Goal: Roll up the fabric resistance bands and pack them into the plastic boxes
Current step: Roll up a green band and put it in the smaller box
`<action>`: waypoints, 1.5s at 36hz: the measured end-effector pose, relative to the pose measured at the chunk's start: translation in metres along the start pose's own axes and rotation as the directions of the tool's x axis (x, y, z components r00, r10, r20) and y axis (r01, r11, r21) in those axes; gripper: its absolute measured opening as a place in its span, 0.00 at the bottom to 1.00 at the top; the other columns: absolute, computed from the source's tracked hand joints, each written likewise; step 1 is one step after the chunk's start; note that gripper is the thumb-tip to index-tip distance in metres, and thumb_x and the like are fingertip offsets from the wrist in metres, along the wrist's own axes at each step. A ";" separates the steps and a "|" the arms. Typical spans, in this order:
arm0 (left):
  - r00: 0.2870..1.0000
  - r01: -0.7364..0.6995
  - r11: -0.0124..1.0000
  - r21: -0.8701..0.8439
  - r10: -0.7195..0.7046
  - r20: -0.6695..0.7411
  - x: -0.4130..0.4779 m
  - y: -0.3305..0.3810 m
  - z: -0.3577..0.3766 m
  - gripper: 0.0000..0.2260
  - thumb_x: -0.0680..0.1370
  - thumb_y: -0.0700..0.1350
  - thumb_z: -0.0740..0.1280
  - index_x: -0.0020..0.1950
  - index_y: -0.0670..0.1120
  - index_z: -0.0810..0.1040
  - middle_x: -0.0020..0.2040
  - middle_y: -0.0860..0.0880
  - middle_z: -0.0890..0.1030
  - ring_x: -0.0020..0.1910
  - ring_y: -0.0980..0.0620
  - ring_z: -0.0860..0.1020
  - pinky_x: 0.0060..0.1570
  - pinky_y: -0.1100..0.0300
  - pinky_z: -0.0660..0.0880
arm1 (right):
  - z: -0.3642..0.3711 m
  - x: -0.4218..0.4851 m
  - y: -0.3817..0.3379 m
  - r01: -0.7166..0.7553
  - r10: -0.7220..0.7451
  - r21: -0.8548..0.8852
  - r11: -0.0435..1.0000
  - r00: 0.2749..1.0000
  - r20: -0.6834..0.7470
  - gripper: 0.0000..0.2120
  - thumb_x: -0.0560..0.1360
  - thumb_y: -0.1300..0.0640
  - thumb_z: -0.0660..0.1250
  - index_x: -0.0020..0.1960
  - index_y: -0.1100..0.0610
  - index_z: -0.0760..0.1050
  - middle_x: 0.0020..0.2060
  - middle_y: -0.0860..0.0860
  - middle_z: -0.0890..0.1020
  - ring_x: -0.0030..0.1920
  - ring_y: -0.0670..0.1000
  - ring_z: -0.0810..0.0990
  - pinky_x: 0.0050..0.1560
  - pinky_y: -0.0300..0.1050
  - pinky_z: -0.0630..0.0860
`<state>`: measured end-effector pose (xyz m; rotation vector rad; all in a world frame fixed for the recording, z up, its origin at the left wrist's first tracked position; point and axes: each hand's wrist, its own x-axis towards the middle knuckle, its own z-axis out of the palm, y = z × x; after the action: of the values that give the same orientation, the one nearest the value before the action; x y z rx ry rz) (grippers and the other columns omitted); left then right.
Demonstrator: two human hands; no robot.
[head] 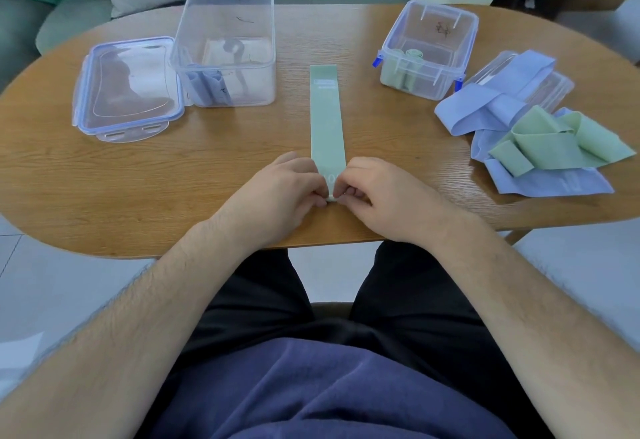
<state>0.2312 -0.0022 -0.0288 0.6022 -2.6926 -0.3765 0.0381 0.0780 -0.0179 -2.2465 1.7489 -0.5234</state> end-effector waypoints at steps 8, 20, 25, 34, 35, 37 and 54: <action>0.998 -0.054 0.992 0.118 0.057 -0.026 0.000 -0.002 0.004 0.07 0.79 0.42 0.63 0.48 0.44 0.80 0.44 0.47 0.79 0.44 0.44 0.74 0.47 0.52 0.74 | 0.004 0.002 0.003 -0.009 0.011 0.040 0.999 0.999 -0.035 0.04 0.80 0.61 0.66 0.48 0.57 0.79 0.42 0.45 0.72 0.44 0.42 0.67 0.46 0.34 0.66; 0.994 -0.013 0.978 0.208 0.036 -0.105 0.002 -0.002 0.011 0.06 0.75 0.35 0.70 0.49 0.43 0.81 0.43 0.46 0.77 0.46 0.44 0.71 0.41 0.46 0.76 | 0.010 0.003 0.004 -0.021 0.026 0.037 0.999 0.990 -0.141 0.05 0.79 0.63 0.65 0.49 0.59 0.81 0.44 0.45 0.73 0.46 0.44 0.69 0.48 0.36 0.66; 0.989 -0.021 0.982 0.189 0.048 -0.137 -0.003 0.002 0.009 0.07 0.79 0.41 0.63 0.48 0.43 0.82 0.43 0.47 0.77 0.46 0.45 0.71 0.42 0.46 0.76 | 0.007 -0.001 0.004 -0.008 0.013 0.034 0.999 0.989 -0.145 0.04 0.78 0.63 0.67 0.50 0.58 0.80 0.45 0.47 0.78 0.45 0.42 0.70 0.48 0.35 0.69; 0.993 -0.007 0.994 0.107 0.019 -0.117 0.000 0.000 0.008 0.11 0.81 0.43 0.63 0.50 0.41 0.85 0.44 0.44 0.78 0.45 0.41 0.75 0.49 0.50 0.74 | 0.007 0.000 0.010 0.010 -0.005 0.033 0.999 0.988 -0.151 0.03 0.77 0.62 0.69 0.49 0.57 0.81 0.45 0.48 0.79 0.47 0.45 0.73 0.49 0.38 0.72; 0.993 -0.008 0.993 0.114 0.021 -0.112 0.000 0.001 0.007 0.11 0.81 0.43 0.62 0.50 0.41 0.84 0.44 0.44 0.78 0.44 0.41 0.75 0.48 0.50 0.74 | 0.008 0.001 0.010 0.013 -0.008 0.028 1.000 0.989 -0.151 0.03 0.77 0.62 0.69 0.49 0.58 0.81 0.45 0.48 0.79 0.46 0.45 0.73 0.49 0.38 0.72; 0.995 -0.006 0.992 0.125 0.018 -0.096 0.000 0.002 0.005 0.11 0.80 0.42 0.62 0.49 0.41 0.84 0.43 0.44 0.77 0.44 0.41 0.75 0.48 0.48 0.75 | 0.008 0.001 0.009 0.015 -0.011 0.022 1.000 0.989 -0.145 0.03 0.77 0.62 0.69 0.48 0.57 0.80 0.44 0.48 0.79 0.46 0.46 0.73 0.49 0.39 0.72; 0.999 0.037 0.994 0.107 -0.034 -0.029 0.001 0.016 -0.005 0.10 0.78 0.41 0.61 0.49 0.42 0.83 0.46 0.44 0.76 0.47 0.42 0.75 0.49 0.46 0.76 | 0.005 -0.001 0.002 -0.016 0.019 0.028 0.999 0.992 -0.126 0.06 0.79 0.62 0.67 0.51 0.58 0.83 0.45 0.50 0.77 0.48 0.50 0.75 0.50 0.39 0.71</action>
<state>0.2265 0.0104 -0.0192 0.6814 -2.6928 -0.2315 0.0378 0.0787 -0.0235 -2.2221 1.8081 -0.6953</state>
